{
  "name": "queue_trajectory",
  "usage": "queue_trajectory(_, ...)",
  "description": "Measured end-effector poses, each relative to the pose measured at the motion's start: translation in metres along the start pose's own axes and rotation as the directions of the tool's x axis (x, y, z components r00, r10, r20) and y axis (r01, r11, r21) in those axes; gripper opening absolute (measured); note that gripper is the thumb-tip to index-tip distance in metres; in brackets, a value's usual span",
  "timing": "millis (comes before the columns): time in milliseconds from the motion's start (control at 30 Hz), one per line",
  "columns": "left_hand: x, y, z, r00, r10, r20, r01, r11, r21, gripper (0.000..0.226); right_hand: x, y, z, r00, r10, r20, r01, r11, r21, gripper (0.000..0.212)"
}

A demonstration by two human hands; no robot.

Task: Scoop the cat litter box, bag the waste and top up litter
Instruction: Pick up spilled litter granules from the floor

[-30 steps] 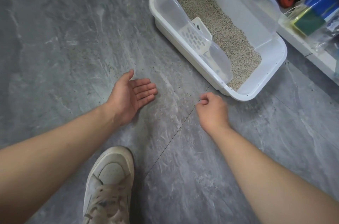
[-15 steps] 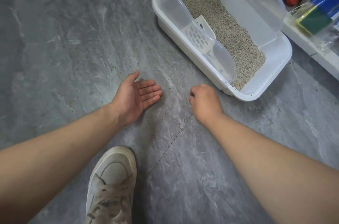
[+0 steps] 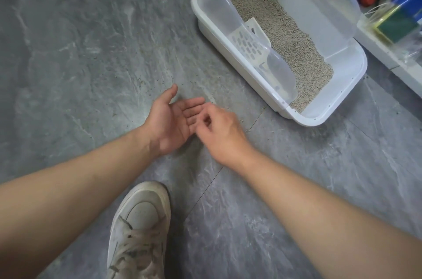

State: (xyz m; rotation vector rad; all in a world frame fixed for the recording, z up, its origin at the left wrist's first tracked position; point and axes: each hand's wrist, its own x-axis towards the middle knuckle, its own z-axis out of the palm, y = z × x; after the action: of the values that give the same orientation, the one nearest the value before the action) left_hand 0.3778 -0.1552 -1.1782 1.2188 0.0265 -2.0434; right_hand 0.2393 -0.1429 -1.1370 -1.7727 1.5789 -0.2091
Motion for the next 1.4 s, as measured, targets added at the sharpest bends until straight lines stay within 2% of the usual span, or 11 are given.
queue_trajectory(133, -0.004, 0.002, 0.002, 0.995, -0.046, 0.094, 0.051, 0.997, -0.052, 0.077, -0.003, -0.022, 0.014, 0.999, 0.003, 0.034, -0.005, 0.998, 0.058, 0.012)
queue_trajectory(233, -0.005, 0.004, -0.001, 0.995, -0.029, 0.094, 0.039, 0.994, -0.104, 0.075, 0.000, -0.018, 0.011, 0.996, -0.048, -0.072, 0.055, 0.993, 0.101, 0.002)
queue_trajectory(300, -0.005, 0.006, -0.005, 0.997, -0.016, 0.075, 0.026, 0.990, -0.136, 0.074, 0.002, -0.008, 0.001, 0.988, -0.036, -0.153, 0.056, 0.990, 0.126, 0.005)
queue_trajectory(500, -0.007, 0.009, -0.015, 0.999, 0.010, 0.030, -0.005, 0.985, -0.175, 0.075, 0.013, 0.053, -0.031, 0.943, 0.168, -0.288, -0.182, 0.983, -0.021, 0.014)
queue_trajectory(567, -0.008, 0.009, -0.017, 1.000, 0.006, 0.030, 0.000, 0.985, -0.175, 0.076, 0.015, 0.077, -0.030, 0.940, 0.241, -0.242, -0.271, 0.958, -0.099, 0.024)
queue_trajectory(633, -0.009, 0.007, -0.017, 1.000, 0.001, 0.019, 0.002, 0.986, -0.167, 0.077, 0.015, 0.091, -0.023, 0.950, 0.269, -0.161, -0.296, 0.939, -0.174, 0.027)
queue_trajectory(900, -0.010, 0.006, -0.018, 1.000, 0.017, -0.024, -0.020, 0.987, -0.157, 0.076, 0.020, 0.086, -0.007, 0.982, 0.117, -0.146, -0.156, 0.943, -0.295, 0.007)
queue_trajectory(1200, -0.010, 0.005, -0.018, 1.000, 0.019, -0.025, -0.023, 0.985, -0.168, 0.075, 0.022, 0.078, -0.005, 0.997, 0.062, -0.049, -0.078, 0.858, -0.507, 0.019)
queue_trajectory(1267, -0.010, 0.006, -0.018, 0.999, 0.019, -0.030, -0.024, 0.985, -0.171, 0.075, 0.022, 0.072, -0.005, 0.992, 0.108, -0.066, -0.126, 0.886, -0.446, 0.013)
queue_trajectory(1333, -0.010, 0.006, -0.017, 0.999, 0.017, -0.040, -0.023, 0.985, -0.172, 0.074, 0.021, 0.059, -0.004, 0.980, 0.152, -0.125, -0.180, 0.948, -0.262, 0.007)
queue_trajectory(1400, -0.009, 0.005, -0.017, 0.999, 0.010, -0.034, -0.015, 0.986, -0.165, 0.074, 0.015, 0.033, -0.001, 0.978, 0.131, -0.165, -0.139, 0.989, -0.041, 0.005)
